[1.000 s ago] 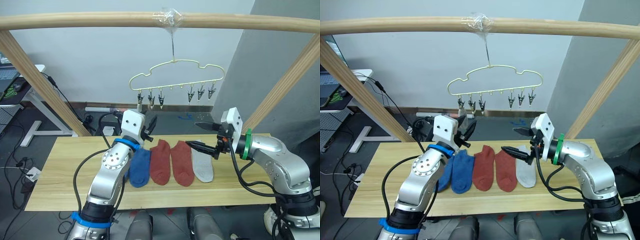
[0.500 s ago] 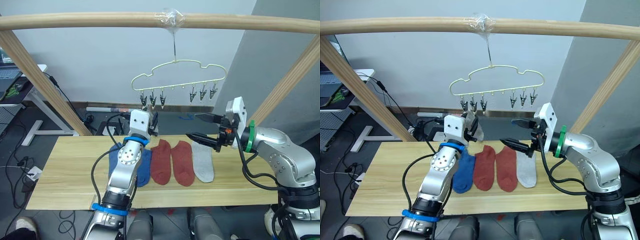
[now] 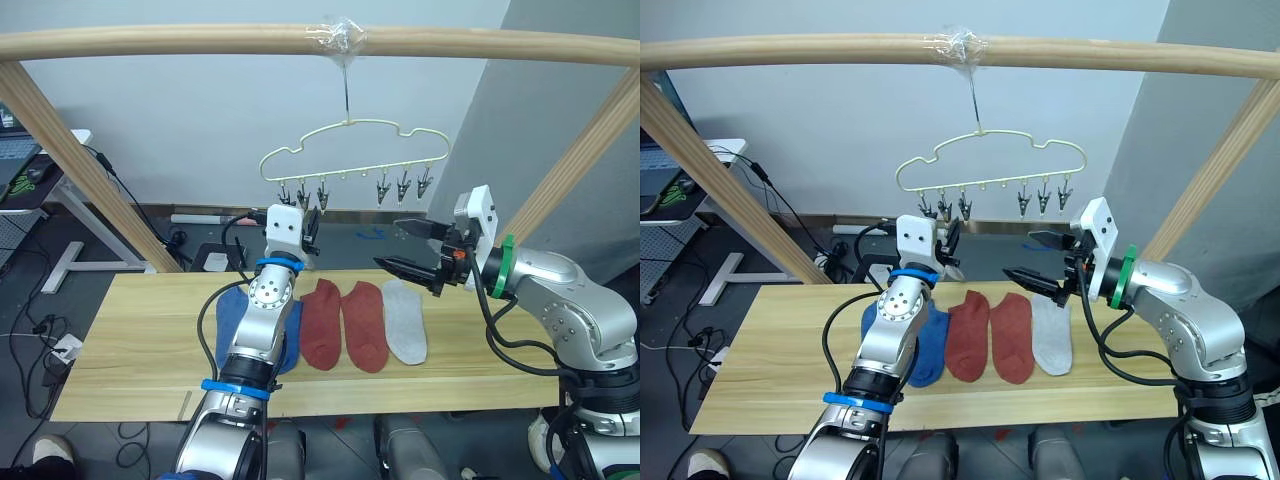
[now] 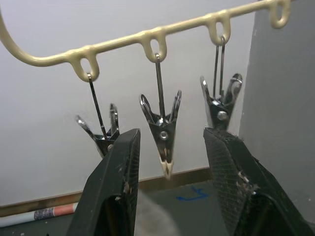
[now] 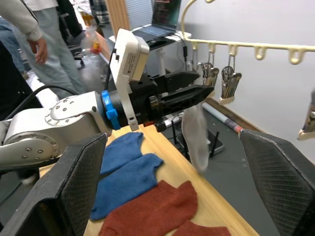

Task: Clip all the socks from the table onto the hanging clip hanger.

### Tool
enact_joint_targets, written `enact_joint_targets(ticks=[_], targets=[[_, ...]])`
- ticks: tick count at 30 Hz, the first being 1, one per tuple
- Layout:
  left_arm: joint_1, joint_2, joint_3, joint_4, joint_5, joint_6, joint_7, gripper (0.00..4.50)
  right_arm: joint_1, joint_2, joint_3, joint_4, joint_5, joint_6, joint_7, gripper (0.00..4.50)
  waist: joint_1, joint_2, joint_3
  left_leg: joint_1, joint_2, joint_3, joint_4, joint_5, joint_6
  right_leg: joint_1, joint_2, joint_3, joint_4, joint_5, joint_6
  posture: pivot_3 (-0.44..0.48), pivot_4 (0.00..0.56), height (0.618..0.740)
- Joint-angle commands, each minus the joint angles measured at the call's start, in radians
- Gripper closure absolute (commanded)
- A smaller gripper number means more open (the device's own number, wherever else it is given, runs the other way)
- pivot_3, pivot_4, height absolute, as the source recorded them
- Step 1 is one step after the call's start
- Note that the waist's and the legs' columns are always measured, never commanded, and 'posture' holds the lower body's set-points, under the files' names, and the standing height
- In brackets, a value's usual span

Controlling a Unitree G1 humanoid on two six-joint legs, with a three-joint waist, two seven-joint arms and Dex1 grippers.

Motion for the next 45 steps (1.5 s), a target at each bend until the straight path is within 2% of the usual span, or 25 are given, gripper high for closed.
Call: enact_joint_targets(ticks=[1,7,10,30,33,36,38,40,45], targets=[[-0.06,0.002,0.022,0.027,0.003,-0.038,0.004,2.43,-0.001,-0.008,-0.027,-0.052,0.029,-0.002,-0.006,0.0,-0.002,0.0,0.0,0.0,0.0,0.0,0.0,0.0,0.0,0.0,0.0,0.0,0.0,0.0,0.0,-0.077,0.148,0.74],[-0.114,0.011,0.046,0.093,-0.001,-0.067,-0.004,2.43,-0.015,-0.013,-0.025,-0.046,0.039,-0.002,-0.01,0.0,-0.01,0.0,0.0,0.0,0.0,0.0,0.001,0.0,0.0,0.0,0.0,0.0,0.0,0.0,0.001,-0.07,0.144,0.74],[-0.112,0.005,0.046,0.093,0.002,-0.071,-0.006,2.43,-0.023,-0.007,-0.026,-0.044,0.046,0.002,-0.014,0.0,-0.012,0.0,0.0,0.0,0.0,0.0,0.0,0.0,0.0,0.0,0.0,0.0,0.0,0.003,-0.003,-0.067,0.143,0.74],[-0.122,-0.001,0.05,0.079,0.013,-0.069,0.006,2.43,-0.026,-0.008,-0.025,-0.049,0.062,0.011,-0.027,0.0,-0.015,0.0,0.0,0.0,0.0,0.0,0.001,0.0,0.0,0.0,0.0,0.0,0.001,0.003,-0.003,-0.064,0.145,0.74],[-0.123,-0.002,0.053,0.079,0.01,-0.072,0.005,3.02,-0.023,-0.009,-0.026,-0.05,0.061,0.01,-0.028,0.0,-0.015,0.0,0.0,0.0,0.0,0.0,0.001,0.0,0.0,0.0,0.0,0.0,0.001,0.003,-0.003,-0.064,0.145,0.74],[-0.126,-0.001,0.054,0.083,0.008,-0.072,0.003,3.87,-0.023,-0.01,-0.025,-0.05,0.061,0.011,-0.028,0.0,-0.015,0.0,0.0,0.0,0.0,0.0,0.001,0.0,0.0,0.0,0.0,0.0,0.001,0.003,-0.003,-0.07,0.148,0.74],[-0.131,0.0,0.055,0.089,0.008,-0.075,0.001,4.22,-0.023,-0.009,-0.025,-0.049,0.06,0.01,-0.028,0.0,-0.015,0.0,0.0,0.0,0.0,0.0,0.001,0.0,0.0,0.0,0.0,0.0,0.001,0.003,-0.003,-0.07,0.148,0.74],[-0.136,0.001,0.058,0.095,0.005,-0.078,-0.001,4.41,-0.025,-0.008,-0.024,-0.046,0.058,0.009,-0.028,0.0,-0.016,0.0,0.0,0.0,0.0,0.0,0.001,0.0,0.001,0.0,0.0,0.0,0.001,0.003,-0.003,-0.07,0.146,0.74],[-0.135,0.004,0.06,0.091,0.006,-0.079,-0.003,4.43,-0.021,-0.009,-0.024,-0.053,0.059,0.009,-0.03,0.0,-0.017,0.0,0.0,0.0,0.0,0.0,0.001,0.0,0.001,0.0,0.0,0.0,0.001,0.003,-0.003,-0.07,0.146,0.74]])
